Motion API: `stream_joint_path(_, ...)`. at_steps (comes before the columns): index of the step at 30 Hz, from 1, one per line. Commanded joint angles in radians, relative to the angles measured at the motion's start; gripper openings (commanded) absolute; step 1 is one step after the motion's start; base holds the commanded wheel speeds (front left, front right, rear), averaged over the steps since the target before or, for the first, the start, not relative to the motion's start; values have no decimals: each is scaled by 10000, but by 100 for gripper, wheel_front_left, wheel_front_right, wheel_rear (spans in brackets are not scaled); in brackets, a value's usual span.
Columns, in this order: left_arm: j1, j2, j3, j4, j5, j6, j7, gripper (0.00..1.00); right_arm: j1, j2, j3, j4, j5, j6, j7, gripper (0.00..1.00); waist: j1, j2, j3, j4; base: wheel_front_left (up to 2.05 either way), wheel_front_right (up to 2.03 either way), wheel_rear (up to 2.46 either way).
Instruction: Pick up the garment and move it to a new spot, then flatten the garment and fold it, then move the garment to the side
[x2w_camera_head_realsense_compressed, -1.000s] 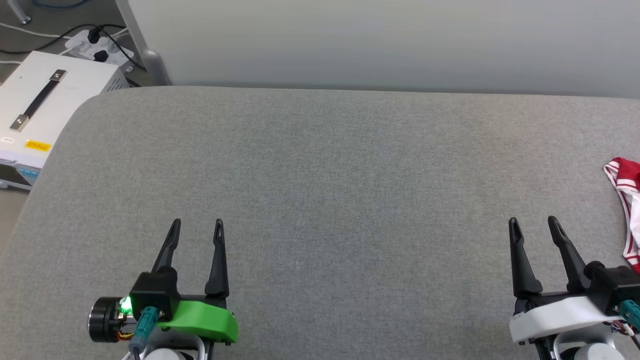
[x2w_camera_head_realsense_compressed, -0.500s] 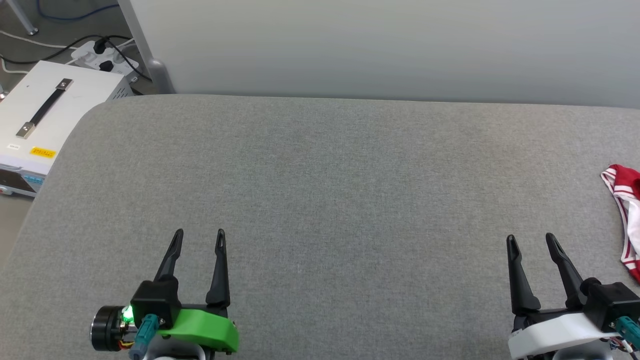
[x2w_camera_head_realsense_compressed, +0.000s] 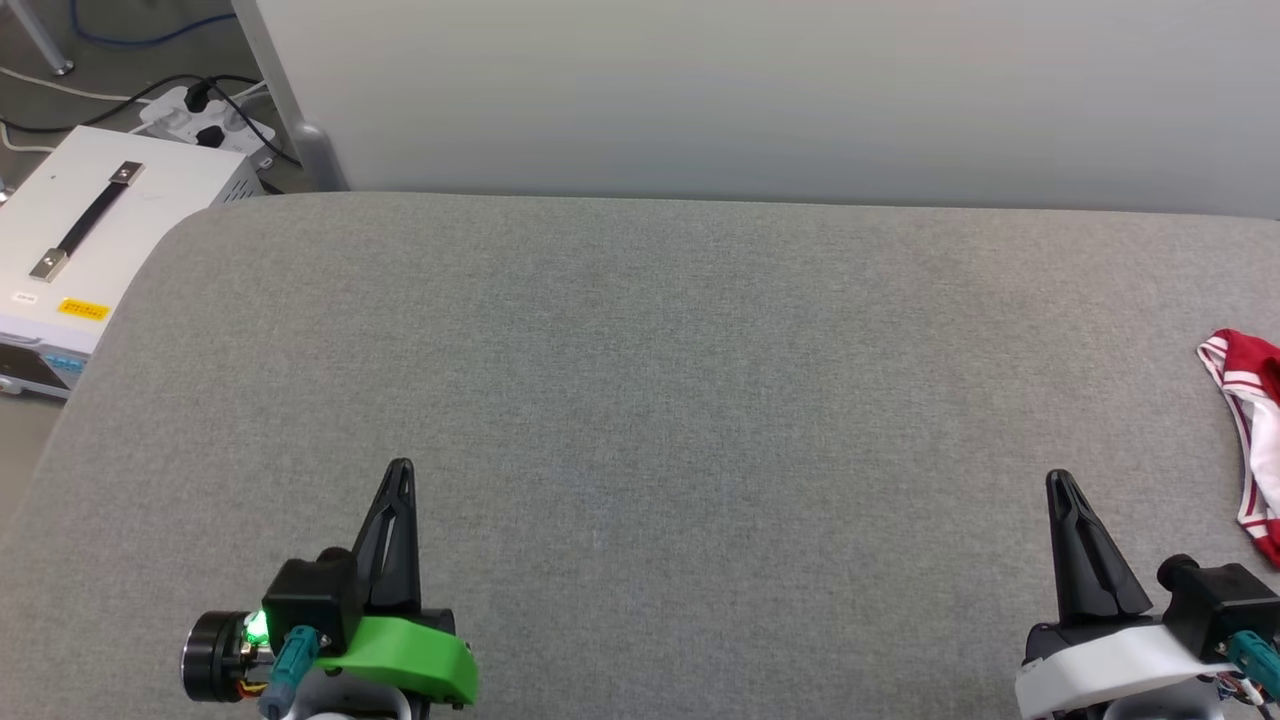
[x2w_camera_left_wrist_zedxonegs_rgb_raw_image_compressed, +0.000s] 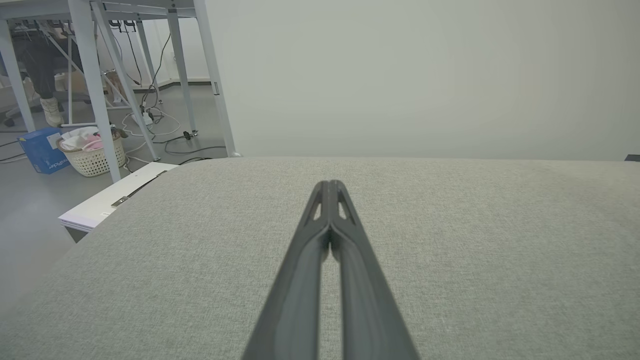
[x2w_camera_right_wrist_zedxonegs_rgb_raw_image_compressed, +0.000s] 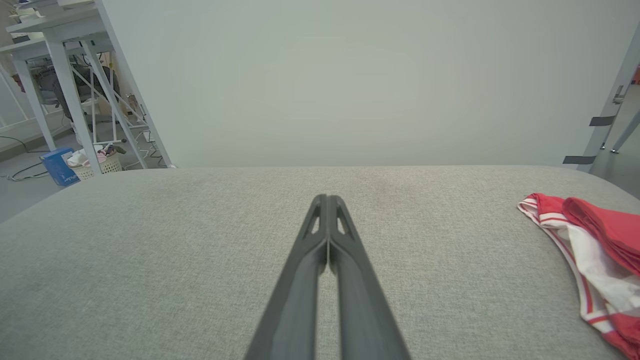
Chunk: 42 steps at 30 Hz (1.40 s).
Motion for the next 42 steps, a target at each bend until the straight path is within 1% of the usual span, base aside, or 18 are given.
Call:
stream_joint_path(1,-11,-8,33,-32,48,21,63,0,-49,12,12,-17,-107,0,84,0,1,0,-4,-7,0,0,0)
stream_joint_path(42,-74,-50,209,-253,315,143,908,0,-314,80,77,-108,-701,-3,936,0,1,0,-142,-194,0,0,0)
